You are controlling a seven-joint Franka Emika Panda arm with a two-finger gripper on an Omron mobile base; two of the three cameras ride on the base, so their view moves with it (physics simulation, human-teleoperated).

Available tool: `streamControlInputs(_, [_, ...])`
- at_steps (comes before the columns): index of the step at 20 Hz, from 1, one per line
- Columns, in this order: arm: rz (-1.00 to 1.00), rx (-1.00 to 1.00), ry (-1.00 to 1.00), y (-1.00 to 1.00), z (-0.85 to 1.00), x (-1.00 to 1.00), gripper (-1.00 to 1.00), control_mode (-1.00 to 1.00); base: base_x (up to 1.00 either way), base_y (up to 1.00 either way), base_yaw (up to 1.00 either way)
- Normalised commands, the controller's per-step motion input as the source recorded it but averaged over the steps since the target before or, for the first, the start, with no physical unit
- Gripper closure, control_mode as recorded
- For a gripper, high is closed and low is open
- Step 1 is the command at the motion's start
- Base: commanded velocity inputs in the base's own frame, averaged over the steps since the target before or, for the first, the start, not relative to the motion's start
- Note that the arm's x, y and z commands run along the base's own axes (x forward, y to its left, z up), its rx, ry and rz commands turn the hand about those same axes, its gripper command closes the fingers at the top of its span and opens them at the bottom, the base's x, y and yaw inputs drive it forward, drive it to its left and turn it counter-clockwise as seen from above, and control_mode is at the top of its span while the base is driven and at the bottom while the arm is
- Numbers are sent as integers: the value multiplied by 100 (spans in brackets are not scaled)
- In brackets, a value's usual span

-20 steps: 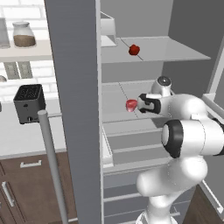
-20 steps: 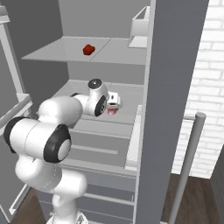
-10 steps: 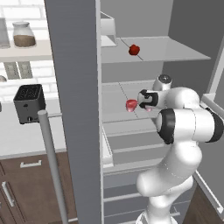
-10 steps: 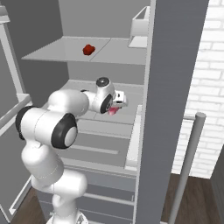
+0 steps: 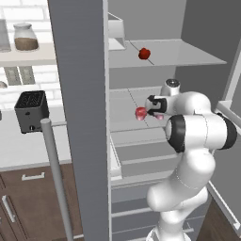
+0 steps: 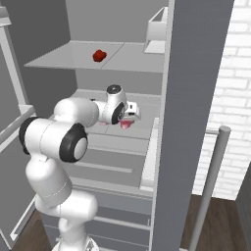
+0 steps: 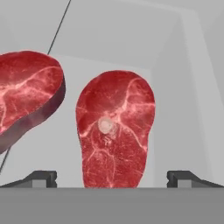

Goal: Place one bell pepper and one steak in each tupperware on the nearby counter, to pack two identical lunches.

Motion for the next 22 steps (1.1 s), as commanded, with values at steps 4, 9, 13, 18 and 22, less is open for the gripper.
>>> streamControlInputs(4, [0, 0, 0, 1, -18, 6, -100, -100, 0, 0, 0])
streamControlInputs(9, [0, 0, 0, 0, -33, 6, -100, -100, 0, 0, 0])
streamControlInputs(13, [0, 0, -3, 0, -20, 11, -100, -100, 0, 0, 0])
streamControlInputs(18, [0, 0, -1, 0, -9, 14, -100, -100, 0, 0, 0])
streamControlInputs(22, [0, 0, 0, 0, -6, 1, -100, -100, 0, 0, 0])
